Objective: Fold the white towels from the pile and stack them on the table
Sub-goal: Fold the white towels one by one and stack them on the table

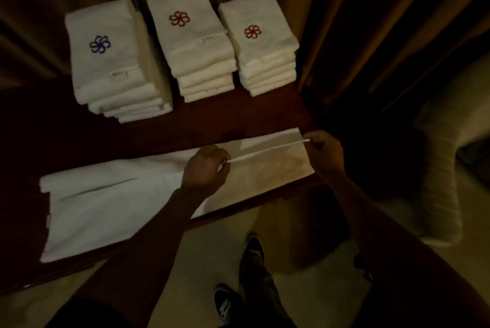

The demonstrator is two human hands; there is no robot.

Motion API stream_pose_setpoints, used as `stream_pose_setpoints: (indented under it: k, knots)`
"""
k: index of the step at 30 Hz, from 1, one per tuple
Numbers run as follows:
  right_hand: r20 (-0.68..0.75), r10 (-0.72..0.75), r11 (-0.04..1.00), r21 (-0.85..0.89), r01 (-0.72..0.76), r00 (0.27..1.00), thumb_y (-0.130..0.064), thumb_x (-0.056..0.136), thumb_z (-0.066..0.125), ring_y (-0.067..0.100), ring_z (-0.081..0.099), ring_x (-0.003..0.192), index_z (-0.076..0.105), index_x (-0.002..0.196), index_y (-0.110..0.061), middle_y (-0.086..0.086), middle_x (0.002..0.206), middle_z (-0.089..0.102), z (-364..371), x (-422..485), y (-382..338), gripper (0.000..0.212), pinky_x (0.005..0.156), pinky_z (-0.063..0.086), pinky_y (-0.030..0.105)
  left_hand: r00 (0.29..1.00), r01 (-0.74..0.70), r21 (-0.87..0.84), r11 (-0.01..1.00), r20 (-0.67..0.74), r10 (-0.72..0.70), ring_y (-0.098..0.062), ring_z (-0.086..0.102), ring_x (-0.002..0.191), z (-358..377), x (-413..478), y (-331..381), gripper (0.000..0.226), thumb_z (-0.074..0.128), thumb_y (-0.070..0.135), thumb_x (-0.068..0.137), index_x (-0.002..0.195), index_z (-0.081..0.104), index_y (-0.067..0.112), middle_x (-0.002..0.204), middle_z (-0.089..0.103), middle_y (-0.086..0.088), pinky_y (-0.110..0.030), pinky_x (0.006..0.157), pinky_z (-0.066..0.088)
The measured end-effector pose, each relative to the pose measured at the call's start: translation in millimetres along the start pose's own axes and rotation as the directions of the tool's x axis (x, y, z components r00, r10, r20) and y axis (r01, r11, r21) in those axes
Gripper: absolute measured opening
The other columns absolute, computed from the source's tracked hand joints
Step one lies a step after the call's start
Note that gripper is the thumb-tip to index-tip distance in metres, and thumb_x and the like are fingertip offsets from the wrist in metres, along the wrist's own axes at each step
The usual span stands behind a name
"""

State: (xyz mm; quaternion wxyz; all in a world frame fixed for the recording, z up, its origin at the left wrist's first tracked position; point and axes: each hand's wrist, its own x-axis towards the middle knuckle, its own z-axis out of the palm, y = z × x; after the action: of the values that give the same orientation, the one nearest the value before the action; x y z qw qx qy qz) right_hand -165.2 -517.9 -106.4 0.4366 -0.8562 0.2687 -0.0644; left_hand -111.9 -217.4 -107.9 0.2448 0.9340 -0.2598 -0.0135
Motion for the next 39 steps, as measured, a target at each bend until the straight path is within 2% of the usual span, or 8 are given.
stream_pose_setpoints:
  k: [7, 15, 18, 22, 25, 30, 34, 39]
  knots:
    - [0.001, 0.226, 0.966, 0.13, -0.225, 0.974, -0.009, 0.093, 0.061, 0.026, 0.065, 0.106, 0.068, 0.103, -0.025, 0.007, 0.115, 0.069, 13.4, -21.0, 30.8, 0.021, 0.079, 0.056, 0.038, 0.996, -0.012, 0.044, 0.999, 0.094, 0.008, -0.029, 0.061, 0.09, 40.5, -34.4, 7.0, 0.012, 0.068, 0.018, 0.086, 0.097, 0.069, 0.013, 0.096, 0.065, -0.007, -0.044, 0.07, 0.056]
    - [0.101, 0.135, 0.988, 0.062, -0.142, 0.986, -0.026, 0.096, 0.064, 0.023, 0.06, 0.109, 0.063, 0.127, -0.011, 0.008, 0.123, 0.064, 5.8, -28.0, 40.5, 0.034, 0.084, 0.049, 0.033, 0.996, -0.012, 0.106, 0.994, 0.084, 0.003, -0.028, 0.06, 0.086, 62.5, -39.3, 6.5, 0.009, 0.066, 0.022, 0.089, 0.095, 0.066, 0.015, 0.094, 0.063, -0.006, -0.04, 0.067, 0.056]
    - [0.077, 0.145, 0.989, 0.016, -0.147, 0.986, -0.038, 0.095, 0.067, 0.016, 0.062, 0.095, 0.064, 0.124, -0.011, 0.005, 0.115, 0.066, 4.4, -31.0, 43.6, 0.04, 0.069, 0.048, 0.018, 0.996, -0.009, 0.121, 0.993, 0.088, -0.001, -0.026, 0.059, 0.086, 66.3, -38.8, 8.9, 0.009, 0.064, 0.024, 0.09, 0.094, 0.065, 0.016, 0.093, 0.063, -0.004, -0.04, 0.067, 0.055]
    - [0.055, 0.182, 0.983, -0.03, -0.181, 0.982, -0.018, 0.098, 0.063, 0.013, 0.057, 0.086, 0.064, 0.118, -0.012, 0.009, 0.12, 0.063, 7.5, -31.1, 51.6, 0.022, 0.041, 0.038, 0.003, 0.995, -0.012, 0.141, 0.99, 0.102, -0.002, -0.025, 0.058, 0.091, 71.4, -38.4, 14.0, 0.024, 0.05, 0.035, 0.092, 0.095, 0.065, 0.017, 0.098, 0.062, -0.003, -0.041, 0.07, 0.054]
    - [0.043, 0.178, 0.981, -0.081, -0.174, 0.983, -0.015, 0.098, 0.061, 0.018, 0.061, 0.091, 0.064, 0.117, -0.015, 0.009, 0.122, 0.062, 12.1, -26.3, 55.2, 0.02, 0.039, 0.037, 0.006, 0.995, 0.017, 0.146, 0.989, 0.1, -0.031, -0.027, 0.057, 0.098, 74.5, -40.5, 14.6, 0.023, 0.055, 0.036, 0.091, 0.1, 0.066, 0.017, 0.105, 0.061, -0.004, -0.042, 0.073, 0.053]
    - [0.019, 0.161, 0.974, -0.162, -0.156, 0.987, -0.011, 0.097, 0.058, 0.03, 0.063, 0.108, 0.064, 0.116, -0.013, 0.011, 0.121, 0.064, 14.3, -14.1, 57.1, 0.019, 0.072, 0.048, 0.027, 0.997, 0.035, 0.165, 0.986, 0.06, -0.045, -0.027, 0.056, 0.103, 74.0, -43.9, 10.5, 0.027, 0.07, 0.034, 0.088, 0.109, 0.066, 0.017, 0.111, 0.058, -0.005, -0.043, 0.078, 0.051]
    - [0.049, 0.073, 0.951, -0.304, -0.055, 0.996, -0.009, 0.096, 0.057, 0.035, 0.062, 0.107, 0.065, 0.113, -0.009, 0.015, 0.121, 0.062, 18.6, -18.5, 59.6, 0.019, 0.071, 0.049, 0.029, 0.994, 0.063, 0.171, 0.983, 0.08, -0.078, -0.028, 0.054, 0.108, 73.9, -43.3, 10.1, 0.028, 0.07, 0.035, 0.088, 0.109, 0.068, 0.017, 0.114, 0.058, -0.005, -0.046, 0.082, 0.051]
    - [0.068, -0.027, 0.88, -0.471, 0.056, 0.997, -0.032, 0.088, 0.072, 0.04, 0.043, 0.122, 0.064, 0.119, -0.014, 0.013, 0.13, 0.051, 11.5, -25.2, 53.7, 0.037, 0.087, 0.049, 0.049, 0.989, 0.1, 0.135, 0.986, 0.098, -0.114, -0.026, 0.052, 0.114, 65.5, -41.1, 11.2, 0.037, 0.066, 0.046, 0.087, 0.114, 0.066, 0.021, 0.121, 0.057, -0.002, -0.044, 0.087, 0.049]
